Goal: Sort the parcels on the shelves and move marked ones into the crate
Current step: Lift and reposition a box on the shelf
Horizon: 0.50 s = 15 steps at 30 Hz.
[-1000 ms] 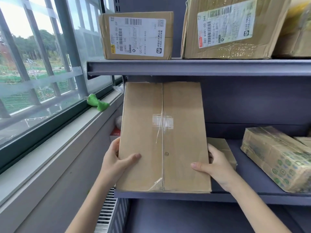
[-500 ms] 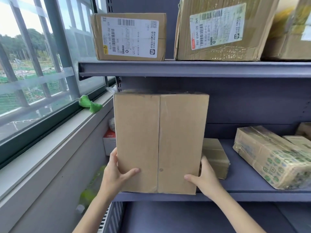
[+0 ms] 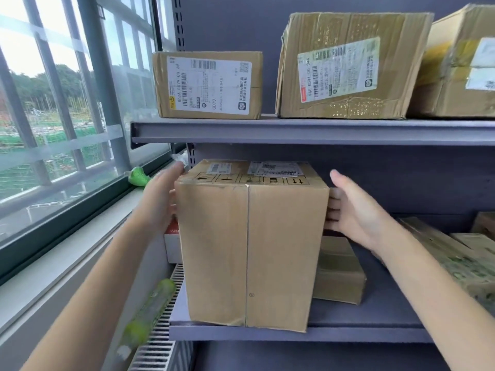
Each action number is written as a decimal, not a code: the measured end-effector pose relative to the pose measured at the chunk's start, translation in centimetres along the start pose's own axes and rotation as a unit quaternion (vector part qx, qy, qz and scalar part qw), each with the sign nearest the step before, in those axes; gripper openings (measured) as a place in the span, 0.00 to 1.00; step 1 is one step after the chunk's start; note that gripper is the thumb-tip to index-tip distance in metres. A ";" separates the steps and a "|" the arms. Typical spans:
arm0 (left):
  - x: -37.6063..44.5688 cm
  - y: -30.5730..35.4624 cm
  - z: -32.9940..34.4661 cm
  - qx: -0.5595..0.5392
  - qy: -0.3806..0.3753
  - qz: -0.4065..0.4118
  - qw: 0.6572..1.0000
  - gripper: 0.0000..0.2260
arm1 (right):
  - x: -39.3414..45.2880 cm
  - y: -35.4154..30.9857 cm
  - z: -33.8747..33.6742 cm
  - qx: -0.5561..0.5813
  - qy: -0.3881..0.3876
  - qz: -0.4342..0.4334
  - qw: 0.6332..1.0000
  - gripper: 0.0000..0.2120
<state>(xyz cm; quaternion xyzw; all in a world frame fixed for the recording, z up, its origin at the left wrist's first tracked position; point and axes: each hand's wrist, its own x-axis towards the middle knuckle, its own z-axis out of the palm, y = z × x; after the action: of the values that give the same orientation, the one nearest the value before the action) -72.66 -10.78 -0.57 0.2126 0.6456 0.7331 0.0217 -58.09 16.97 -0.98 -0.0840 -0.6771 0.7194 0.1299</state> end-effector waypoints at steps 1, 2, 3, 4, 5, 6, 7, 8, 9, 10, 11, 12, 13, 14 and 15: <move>0.6 0.8 0.1 -0.007 -0.002 -0.031 1.000 0.10 | 0.4 -1.2 0.0 -0.014 0.004 0.036 0.999 0.29; 0.9 1.3 0.3 -0.008 -0.020 -0.059 0.998 0.08 | 0.8 -2.0 0.1 -0.030 0.005 0.067 0.997 0.27; 0.9 1.6 0.5 0.001 -0.042 -0.088 0.995 0.09 | 0.9 -2.6 0.4 -0.046 0.001 0.090 0.995 0.25; 0.8 1.7 0.6 0.014 -0.055 -0.115 0.992 0.09 | 1.0 -2.8 0.7 -0.062 -0.009 0.102 0.993 0.20; 0.6 1.7 0.7 0.022 -0.056 -0.135 0.989 0.08 | 1.0 -2.9 1.1 -0.073 -0.016 0.105 0.992 0.15; 0.5 1.7 0.9 0.022 -0.050 -0.149 0.987 0.06 | 0.9 -2.8 1.5 -0.079 -0.018 0.102 0.991 0.12; 0.3 1.6 0.8 0.016 -0.043 -0.157 0.987 0.05 | 0.6 -2.7 1.8 -0.082 -0.017 0.095 0.992 0.11; 0.0 1.5 0.7 0.006 -0.040 -0.155 0.987 0.05 | 0.3 -2.5 1.9 -0.085 -0.017 0.088 0.992 0.11; -0.4 1.4 0.5 0.000 -0.038 -0.146 0.988 0.04 | -0.1 -2.4 1.9 -0.085 -0.017 0.078 0.993 0.11; -0.9 1.4 0.1 -0.005 -0.036 -0.132 0.991 0.02 | -0.6 -2.4 1.9 -0.085 -0.018 0.065 0.994 0.11; -1.5 1.5 -0.2 -0.010 -0.031 -0.115 0.993 0.01 | -1.2 -2.4 1.9 -0.089 -0.022 0.050 0.995 0.11; -2.2 1.6 -0.6 -0.017 -0.029 -0.100 0.994 0.02 | -1.8 -2.4 1.9 -0.094 -0.028 0.035 0.995 0.11; -2.9 1.7 -0.8 -0.022 -0.031 -0.088 0.995 0.03 | -2.5 -2.4 1.9 -0.098 -0.037 0.020 0.994 0.09; -3.7 1.8 -1.0 -0.023 -0.040 -0.078 0.996 0.08 | -3.2 -2.3 1.9 -0.098 -0.049 0.005 0.994 0.07; -4.6 1.9 -1.1 -0.024 -0.045 -0.071 0.996 0.14 | -3.9 -2.2 1.9 -0.094 -0.062 -0.008 0.994 0.08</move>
<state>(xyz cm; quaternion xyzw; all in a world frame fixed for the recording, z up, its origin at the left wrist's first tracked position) -68.41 -13.54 -0.16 0.1980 0.6399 0.7346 0.1079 -54.79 14.11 1.15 -0.0457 -0.7491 0.6554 0.0852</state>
